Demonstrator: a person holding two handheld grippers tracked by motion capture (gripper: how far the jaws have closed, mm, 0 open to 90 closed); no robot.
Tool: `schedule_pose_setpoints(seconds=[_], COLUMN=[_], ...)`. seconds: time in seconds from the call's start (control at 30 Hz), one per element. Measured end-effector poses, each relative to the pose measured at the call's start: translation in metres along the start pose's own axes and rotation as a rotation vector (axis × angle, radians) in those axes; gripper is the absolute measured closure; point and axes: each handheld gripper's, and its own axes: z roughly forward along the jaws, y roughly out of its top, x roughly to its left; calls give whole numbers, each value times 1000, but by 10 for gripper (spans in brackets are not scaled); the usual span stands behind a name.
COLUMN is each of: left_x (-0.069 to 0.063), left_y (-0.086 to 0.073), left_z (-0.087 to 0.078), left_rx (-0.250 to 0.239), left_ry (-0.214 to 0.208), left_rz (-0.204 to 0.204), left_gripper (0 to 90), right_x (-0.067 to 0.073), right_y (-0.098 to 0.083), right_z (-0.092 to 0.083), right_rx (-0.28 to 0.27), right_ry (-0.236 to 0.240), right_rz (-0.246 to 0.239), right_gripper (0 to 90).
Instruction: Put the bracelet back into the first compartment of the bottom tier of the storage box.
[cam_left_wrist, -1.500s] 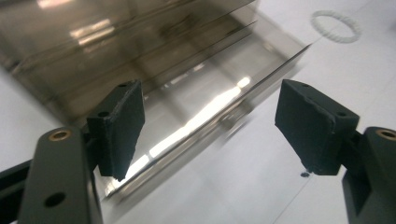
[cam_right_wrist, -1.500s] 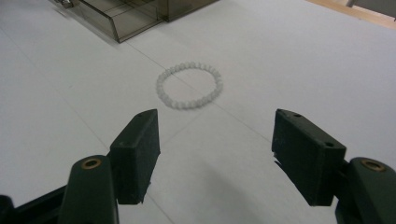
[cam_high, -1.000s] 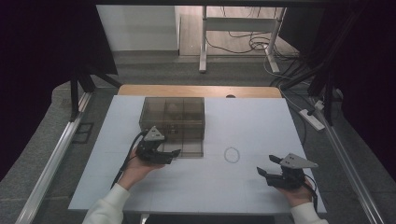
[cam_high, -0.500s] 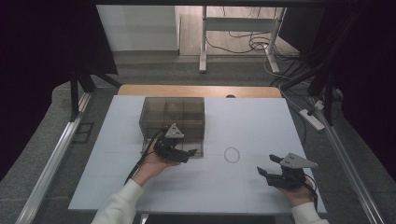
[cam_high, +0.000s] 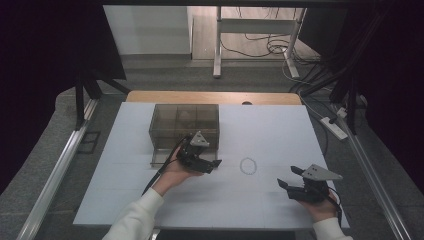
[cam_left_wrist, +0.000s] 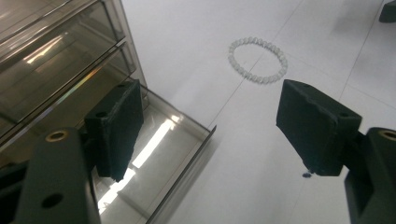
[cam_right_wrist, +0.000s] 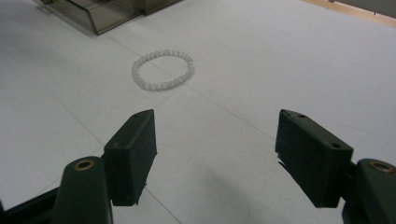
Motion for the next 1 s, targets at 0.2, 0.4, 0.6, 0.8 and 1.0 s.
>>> schedule_pose_setpoints(seconds=[0.2, 0.4, 0.6, 0.8, 1.0], left_x=[-3, -7, -10, -14, -18], left_y=[7, 11, 15, 19, 22], left_z=[10, 18, 24, 32, 41], left_rx=[11, 23, 30, 49, 62], left_ry=[-13, -24, -28, -34, -41], left_rz=[11, 19, 28, 47, 51], left_gripper=[244, 245, 253, 267, 265], right_x=[1, 2, 1, 1, 1], right_y=[-2, -2, -1, -1, -1], right_z=[0, -1, -1, 1, 1], right_rx=[10, 11, 11, 9, 14], right_ry=[1, -9, -11, -15, -13], right_rz=[-7, -7, -10, -10, -14], right_gripper=[288, 288, 287, 284, 284])
